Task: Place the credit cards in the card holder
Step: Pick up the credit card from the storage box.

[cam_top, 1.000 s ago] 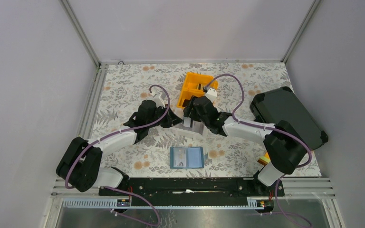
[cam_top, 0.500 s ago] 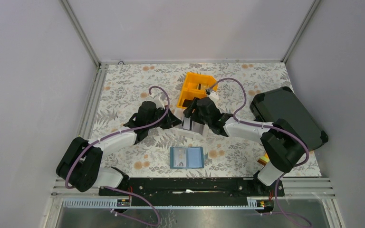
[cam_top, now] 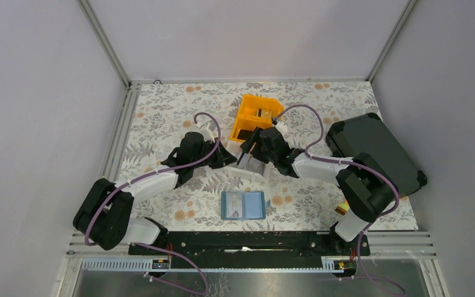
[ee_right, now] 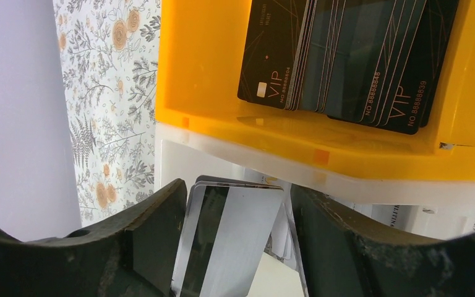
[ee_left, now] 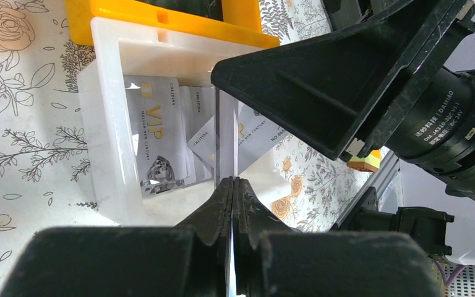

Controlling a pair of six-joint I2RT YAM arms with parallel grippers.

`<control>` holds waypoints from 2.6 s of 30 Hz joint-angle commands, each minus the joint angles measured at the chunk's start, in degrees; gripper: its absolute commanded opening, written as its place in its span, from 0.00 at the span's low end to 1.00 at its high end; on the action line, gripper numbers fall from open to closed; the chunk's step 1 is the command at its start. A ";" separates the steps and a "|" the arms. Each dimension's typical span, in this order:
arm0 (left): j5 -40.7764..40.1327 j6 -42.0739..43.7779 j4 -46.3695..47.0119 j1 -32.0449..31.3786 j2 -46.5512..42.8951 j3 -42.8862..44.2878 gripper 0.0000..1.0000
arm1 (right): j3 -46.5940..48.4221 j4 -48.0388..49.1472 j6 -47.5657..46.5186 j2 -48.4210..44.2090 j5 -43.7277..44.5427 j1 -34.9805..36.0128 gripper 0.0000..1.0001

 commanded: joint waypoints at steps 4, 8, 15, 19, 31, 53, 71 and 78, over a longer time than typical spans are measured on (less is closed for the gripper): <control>-0.57 0.26 1.39 0.52 -1.04 -0.09 0.00 | -1.13 1.92 1.42 -1.22 -0.22 -1.26 0.67; -2.59 0.45 -0.02 0.61 -1.98 -0.10 0.00 | -2.07 2.05 1.91 -1.56 -0.67 -1.48 0.67; -4.75 0.04 -2.19 1.31 -2.05 -0.07 0.00 | -5.11 2.93 2.67 -3.90 -0.41 -1.49 0.67; -5.19 -0.17 -2.64 1.64 -2.06 -0.07 0.00 | -5.97 2.88 2.29 -5.24 0.59 -1.49 0.68; -4.87 -0.30 -2.84 1.98 -2.59 -0.33 0.00 | -6.31 1.92 2.39 -6.23 1.27 -1.67 0.64; -4.27 2.44 -6.74 2.11 -2.23 2.88 0.22 | -9.20 -0.94 -0.99 -9.73 3.18 -1.71 0.07; -7.56 7.14 -15.69 2.03 -10.25 9.94 0.86 | -5.93 -1.75 -13.30 -19.48 13.32 -1.72 0.00; -7.35 1.09 -12.69 1.60 -17.77 5.65 0.89 | -8.20 0.23 -14.68 -26.35 13.29 -1.62 0.00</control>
